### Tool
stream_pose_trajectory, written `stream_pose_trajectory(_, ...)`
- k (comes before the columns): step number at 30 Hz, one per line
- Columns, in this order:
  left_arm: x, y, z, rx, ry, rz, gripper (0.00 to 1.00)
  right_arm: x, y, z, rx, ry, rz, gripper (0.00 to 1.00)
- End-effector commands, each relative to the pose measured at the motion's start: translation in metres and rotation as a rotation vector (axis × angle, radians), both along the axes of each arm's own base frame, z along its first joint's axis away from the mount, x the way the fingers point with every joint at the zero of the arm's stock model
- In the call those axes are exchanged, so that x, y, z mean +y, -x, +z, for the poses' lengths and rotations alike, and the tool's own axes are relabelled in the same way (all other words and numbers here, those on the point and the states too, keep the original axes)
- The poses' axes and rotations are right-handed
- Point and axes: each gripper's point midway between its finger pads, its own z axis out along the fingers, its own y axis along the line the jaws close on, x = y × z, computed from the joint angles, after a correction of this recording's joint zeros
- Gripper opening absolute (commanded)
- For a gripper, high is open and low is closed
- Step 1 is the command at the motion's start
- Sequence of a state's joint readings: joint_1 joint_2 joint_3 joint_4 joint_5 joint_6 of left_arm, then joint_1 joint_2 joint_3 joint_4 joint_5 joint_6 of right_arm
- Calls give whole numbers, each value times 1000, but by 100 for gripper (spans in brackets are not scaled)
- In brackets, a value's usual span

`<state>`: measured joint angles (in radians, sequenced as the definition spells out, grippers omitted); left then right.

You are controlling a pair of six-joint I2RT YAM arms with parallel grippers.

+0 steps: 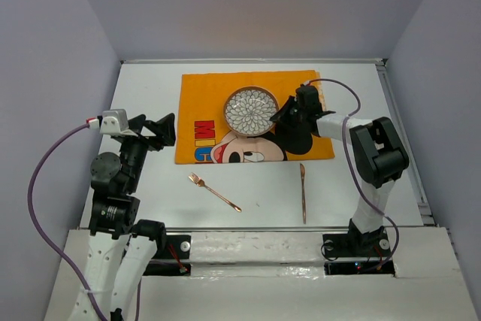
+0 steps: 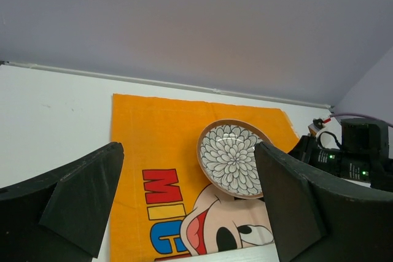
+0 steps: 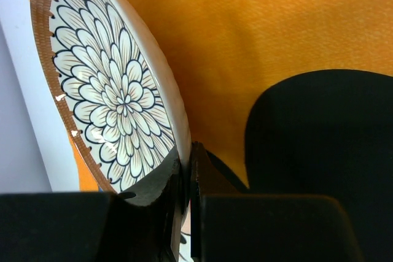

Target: Set the dinner table for one person

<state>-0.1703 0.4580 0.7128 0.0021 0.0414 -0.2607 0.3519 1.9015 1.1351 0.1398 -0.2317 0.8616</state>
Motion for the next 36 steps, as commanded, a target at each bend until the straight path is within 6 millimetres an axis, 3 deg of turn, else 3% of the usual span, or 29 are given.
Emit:
stream_pose_trajectory(1,-4,-2,7,-32,0,-18,99,12,-27,58,-165,-141,11,0)
stream_pose_trajectory(11,-5,-2,6,-28,-2,-24,99,5,-26,39,-127,-130,-10,0)
stream_pose_trajectory(17,-5,-2,7,-32,-2,-28,99,4,-18,21,-80,-117,-1,36)
stream_pose_trajectory(18,-6,-2,7,-32,0,-29,99,4,-16,19,-76,-115,0,36)
stream_pose_trajectory(20,-5,-1,7,-32,0,-27,99,0,-15,17,-71,-93,-9,48)
stream_pose_trajectory(22,-6,-1,7,-33,0,-29,99,-5,-14,25,-99,-67,-15,61)
stream_pose_trajectory(25,-6,0,9,-38,1,-32,99,-17,-9,30,-118,0,-32,63)
stream_pose_trajectory(26,-7,1,9,-40,1,-35,99,-24,-8,40,-145,25,-52,63)
stream_pose_trajectory(28,-6,2,10,-46,2,-35,99,-36,0,41,-151,102,-57,71)
stream_pose_trajectory(32,-9,7,14,-61,4,-50,99,-77,20,50,-165,259,-138,92)
stream_pose_trajectory(34,-12,10,16,-70,6,-65,99,-95,33,65,-204,299,-168,94)
stream_pose_trajectory(35,-15,13,18,-76,8,-79,99,-118,44,71,-205,379,-237,94)
stream_pose_trajectory(36,-18,14,19,-79,9,-88,99,-125,50,76,-205,381,-248,94)
